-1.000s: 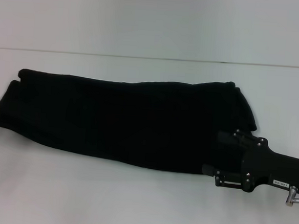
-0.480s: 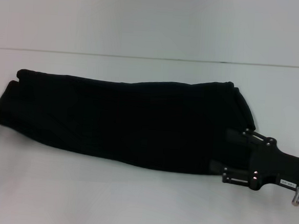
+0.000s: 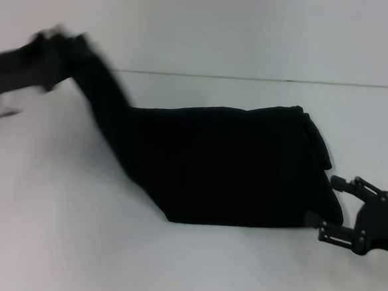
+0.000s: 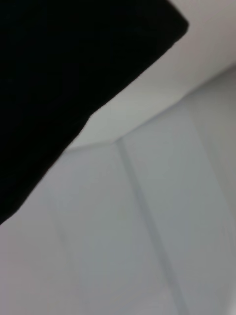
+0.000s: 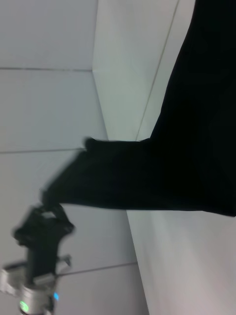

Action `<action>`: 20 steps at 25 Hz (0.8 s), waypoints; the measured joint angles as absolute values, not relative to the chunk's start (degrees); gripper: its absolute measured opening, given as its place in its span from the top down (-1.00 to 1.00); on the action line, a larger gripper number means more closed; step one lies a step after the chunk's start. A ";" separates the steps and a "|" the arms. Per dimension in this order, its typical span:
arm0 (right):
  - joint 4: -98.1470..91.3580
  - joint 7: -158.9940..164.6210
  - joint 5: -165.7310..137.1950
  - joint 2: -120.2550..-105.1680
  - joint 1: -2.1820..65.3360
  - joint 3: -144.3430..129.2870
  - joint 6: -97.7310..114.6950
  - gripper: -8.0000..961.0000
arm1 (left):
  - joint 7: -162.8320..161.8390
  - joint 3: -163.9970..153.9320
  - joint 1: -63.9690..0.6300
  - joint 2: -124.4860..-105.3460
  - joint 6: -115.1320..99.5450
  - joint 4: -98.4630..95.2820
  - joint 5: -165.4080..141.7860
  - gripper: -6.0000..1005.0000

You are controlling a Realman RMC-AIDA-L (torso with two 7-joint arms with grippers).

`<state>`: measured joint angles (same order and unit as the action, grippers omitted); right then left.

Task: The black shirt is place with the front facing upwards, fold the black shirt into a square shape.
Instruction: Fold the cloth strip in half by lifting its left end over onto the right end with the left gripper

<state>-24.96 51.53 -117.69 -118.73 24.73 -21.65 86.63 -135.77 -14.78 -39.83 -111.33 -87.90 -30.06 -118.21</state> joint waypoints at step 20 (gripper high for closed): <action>-23.54 51.75 -117.55 -119.49 21.91 -20.65 85.24 -0.96 | -119.98 -32.62 -57.10 -124.62 -67.21 -9.14 -110.84 0.94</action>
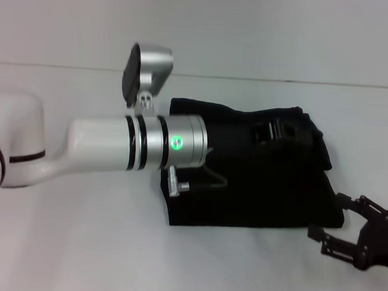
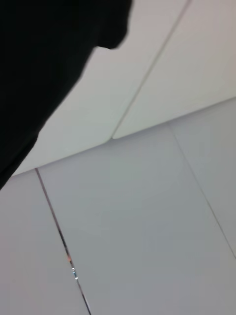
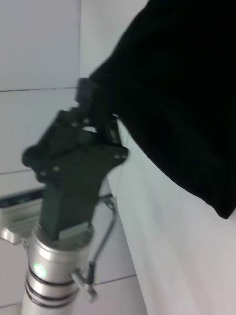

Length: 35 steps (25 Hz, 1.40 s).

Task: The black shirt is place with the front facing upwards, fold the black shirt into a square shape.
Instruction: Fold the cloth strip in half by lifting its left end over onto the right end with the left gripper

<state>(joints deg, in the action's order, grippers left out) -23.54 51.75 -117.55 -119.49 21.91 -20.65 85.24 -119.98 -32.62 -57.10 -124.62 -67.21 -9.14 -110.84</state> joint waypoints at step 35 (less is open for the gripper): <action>-14.67 47.34 -98.30 -120.15 42.67 -20.70 47.30 -0.97 | -111.84 -32.50 -57.83 -124.80 -59.98 -4.09 -110.69 0.90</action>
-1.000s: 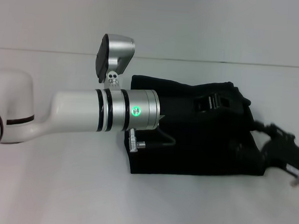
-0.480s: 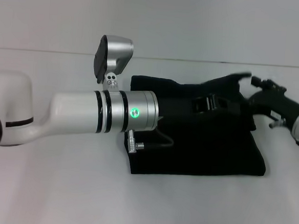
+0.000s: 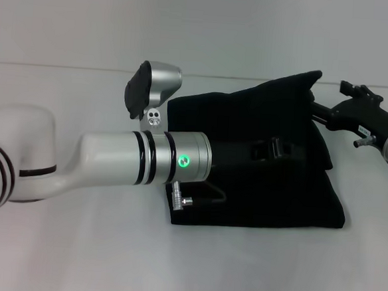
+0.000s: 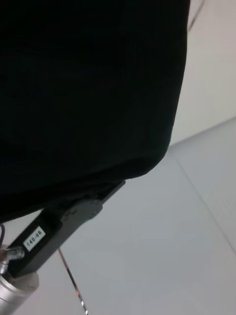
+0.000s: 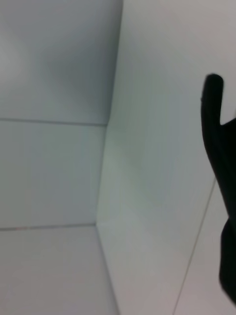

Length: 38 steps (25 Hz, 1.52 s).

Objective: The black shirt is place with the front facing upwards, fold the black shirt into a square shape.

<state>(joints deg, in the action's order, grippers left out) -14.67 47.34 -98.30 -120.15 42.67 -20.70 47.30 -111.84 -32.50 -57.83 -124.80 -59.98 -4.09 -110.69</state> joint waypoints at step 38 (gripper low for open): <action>-23.92 114.16 -111.21 -110.17 33.45 -38.72 66.85 -0.97 | -121.31 -35.08 -40.09 -114.30 -82.29 -18.78 -110.83 -0.90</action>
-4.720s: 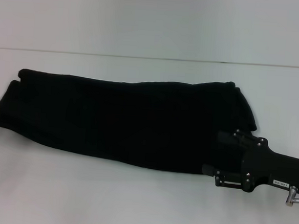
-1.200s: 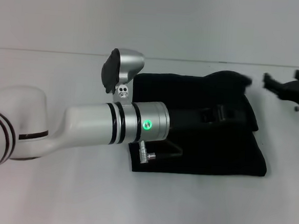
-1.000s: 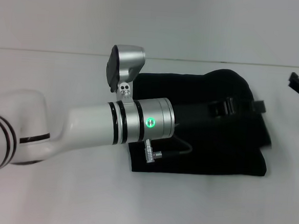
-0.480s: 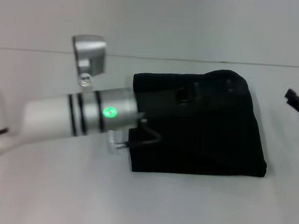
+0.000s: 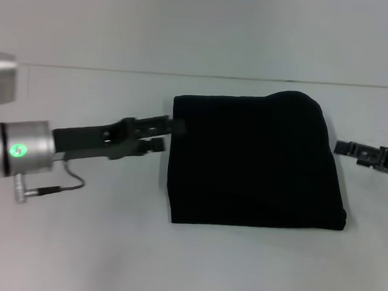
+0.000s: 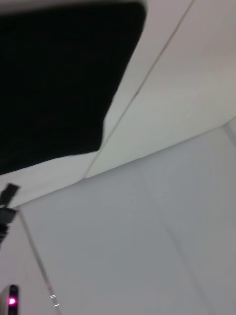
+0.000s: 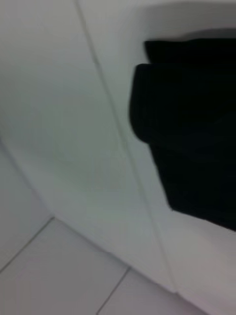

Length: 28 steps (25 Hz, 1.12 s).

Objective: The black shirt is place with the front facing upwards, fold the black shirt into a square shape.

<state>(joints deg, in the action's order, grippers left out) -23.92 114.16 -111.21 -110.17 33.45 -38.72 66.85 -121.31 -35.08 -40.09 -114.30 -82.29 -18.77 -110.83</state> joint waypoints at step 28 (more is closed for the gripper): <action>-32.09 126.85 -128.79 -109.80 40.96 -37.10 73.91 -0.97 | -125.51 -36.61 -37.09 -111.06 -80.08 -21.91 -112.86 -0.89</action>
